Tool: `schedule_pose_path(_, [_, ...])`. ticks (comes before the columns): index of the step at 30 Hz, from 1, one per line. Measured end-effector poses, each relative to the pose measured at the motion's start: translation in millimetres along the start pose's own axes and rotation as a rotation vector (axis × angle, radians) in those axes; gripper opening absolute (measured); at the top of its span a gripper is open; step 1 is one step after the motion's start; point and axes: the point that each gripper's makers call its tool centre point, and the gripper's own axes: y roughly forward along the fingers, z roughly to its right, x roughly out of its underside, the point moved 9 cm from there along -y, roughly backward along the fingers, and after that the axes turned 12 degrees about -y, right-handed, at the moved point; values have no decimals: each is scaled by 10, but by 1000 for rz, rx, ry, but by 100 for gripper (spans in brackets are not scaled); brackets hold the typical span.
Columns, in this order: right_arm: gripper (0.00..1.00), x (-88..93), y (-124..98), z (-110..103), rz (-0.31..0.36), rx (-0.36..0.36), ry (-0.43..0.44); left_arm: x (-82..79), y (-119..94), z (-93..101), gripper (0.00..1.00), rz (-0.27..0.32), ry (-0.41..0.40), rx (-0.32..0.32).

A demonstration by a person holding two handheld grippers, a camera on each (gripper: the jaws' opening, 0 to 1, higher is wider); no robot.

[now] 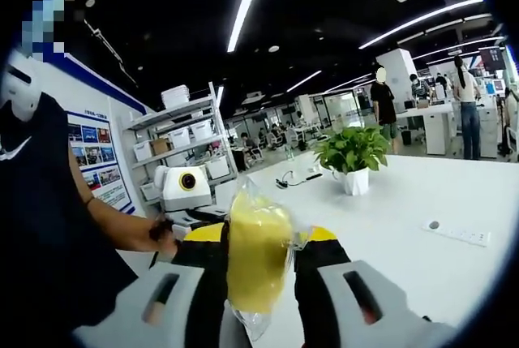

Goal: Compare the silicone blocks by pressing each to a similar depth, holding the contact briefly, and releasing to observe deformation and rebound differences across the visible hardness samples.

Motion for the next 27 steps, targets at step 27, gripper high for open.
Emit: schedule_pose_path(27, [25, 62, 46, -22, 1, -42, 66, -11, 37, 122, 6, -32, 45, 10])
